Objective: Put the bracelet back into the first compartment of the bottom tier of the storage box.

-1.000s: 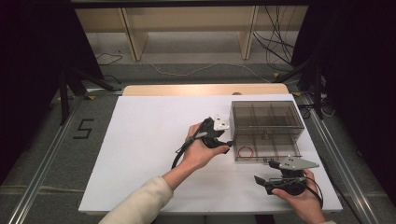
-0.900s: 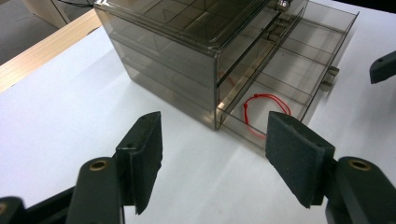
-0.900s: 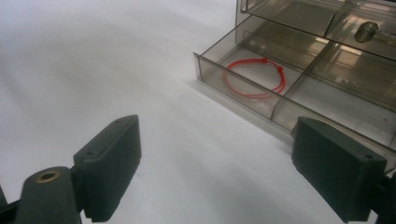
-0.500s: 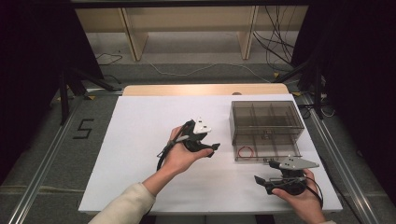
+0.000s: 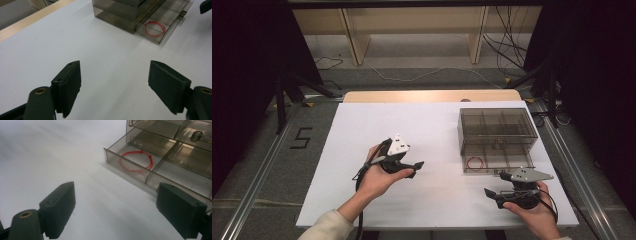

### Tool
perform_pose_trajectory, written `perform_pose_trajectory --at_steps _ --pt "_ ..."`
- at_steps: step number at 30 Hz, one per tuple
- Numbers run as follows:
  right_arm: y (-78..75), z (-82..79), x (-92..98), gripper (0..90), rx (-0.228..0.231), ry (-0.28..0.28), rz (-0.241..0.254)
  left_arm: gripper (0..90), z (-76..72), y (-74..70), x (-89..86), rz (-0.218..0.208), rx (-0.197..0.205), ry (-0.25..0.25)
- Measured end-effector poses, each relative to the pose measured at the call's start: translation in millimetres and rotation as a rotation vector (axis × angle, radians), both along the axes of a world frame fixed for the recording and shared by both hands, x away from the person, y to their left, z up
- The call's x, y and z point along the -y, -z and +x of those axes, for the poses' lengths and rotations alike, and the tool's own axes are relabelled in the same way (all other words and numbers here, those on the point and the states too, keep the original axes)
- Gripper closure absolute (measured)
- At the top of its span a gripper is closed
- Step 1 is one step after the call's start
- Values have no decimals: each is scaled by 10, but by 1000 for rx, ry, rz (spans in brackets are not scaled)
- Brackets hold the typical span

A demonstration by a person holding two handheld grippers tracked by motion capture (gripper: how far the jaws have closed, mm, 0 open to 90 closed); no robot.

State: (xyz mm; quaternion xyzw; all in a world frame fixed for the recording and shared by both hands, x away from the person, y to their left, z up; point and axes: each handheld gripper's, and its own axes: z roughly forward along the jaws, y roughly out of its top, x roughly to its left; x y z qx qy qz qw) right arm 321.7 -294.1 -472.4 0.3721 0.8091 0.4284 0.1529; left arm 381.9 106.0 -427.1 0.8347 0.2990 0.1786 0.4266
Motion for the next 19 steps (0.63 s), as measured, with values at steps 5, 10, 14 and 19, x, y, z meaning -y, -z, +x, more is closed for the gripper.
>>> perform_pose_trajectory --at_steps 5,10,14,19 --pt "1 -2 -10 165 -4 1 2 250 -104 121 -256 -1 -14 -28" --pt "0 1 -10 165 0 -3 1 240 -226 241 -506 2 -34 -71" --pt "0 0 -10 165 -4 -3 1 238 -295 290 -650 4 -36 -103" --pt "1 4 -11 165 -3 -5 0 230 -333 292 -602 1 -44 -92"
